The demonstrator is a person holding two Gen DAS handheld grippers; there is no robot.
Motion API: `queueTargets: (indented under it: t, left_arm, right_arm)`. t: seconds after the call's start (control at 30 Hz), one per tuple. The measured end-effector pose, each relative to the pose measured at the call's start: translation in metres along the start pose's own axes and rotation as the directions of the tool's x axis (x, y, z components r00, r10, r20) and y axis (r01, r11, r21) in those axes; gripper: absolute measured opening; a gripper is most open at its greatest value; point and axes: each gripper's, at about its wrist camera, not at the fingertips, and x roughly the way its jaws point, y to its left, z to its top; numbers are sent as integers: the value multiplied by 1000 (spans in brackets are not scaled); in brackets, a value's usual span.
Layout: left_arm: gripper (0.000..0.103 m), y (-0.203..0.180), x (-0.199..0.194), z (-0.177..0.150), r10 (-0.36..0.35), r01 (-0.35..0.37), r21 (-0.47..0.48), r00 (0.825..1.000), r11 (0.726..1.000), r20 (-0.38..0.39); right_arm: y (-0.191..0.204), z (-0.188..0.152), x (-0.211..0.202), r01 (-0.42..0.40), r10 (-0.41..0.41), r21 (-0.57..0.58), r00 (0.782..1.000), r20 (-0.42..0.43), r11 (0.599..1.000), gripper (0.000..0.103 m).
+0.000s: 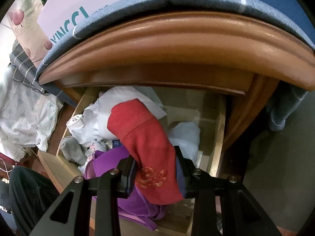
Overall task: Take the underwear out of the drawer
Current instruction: 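Lift the pale grey garment with the left gripper and drop it into the white box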
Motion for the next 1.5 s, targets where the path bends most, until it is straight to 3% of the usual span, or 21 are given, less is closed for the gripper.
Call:
queueTargets:
  t: [0.13, 0.27, 0.63, 0.8, 1.2, 1.5]
  left_arm:
    - [45, -3, -33, 39, 45, -49, 34, 993, 998, 110]
    - [45, -1, -41, 73, 65, -72, 39, 984, 997, 165]
    - [45, 6, -12, 166, 147, -156, 26, 968, 987, 201]
    - [45, -8, 16, 195, 155, -173, 77, 968, 982, 196]
    - [47, 1, 85, 204, 192, -196, 70, 979, 978, 63]
    - [53, 10, 106, 192, 209, -209, 54, 978, 976, 6]
  right_arm:
    - [0, -1, -6, 6, -6, -7, 1000, 20, 1000, 34]
    - [4, 1, -17, 13, -12, -25, 998, 62, 1000, 34]
    - [6, -9, -34, -27, 25, 15, 994, 104, 1000, 34]
    - [0, -8, -33, -25, 22, 31, 995, 92, 999, 34]
    - [0, -8, -27, -17, 13, 39, 996, 93, 999, 34]
    - [2, -8, -27, -3, -2, 46, 995, 96, 999, 34]
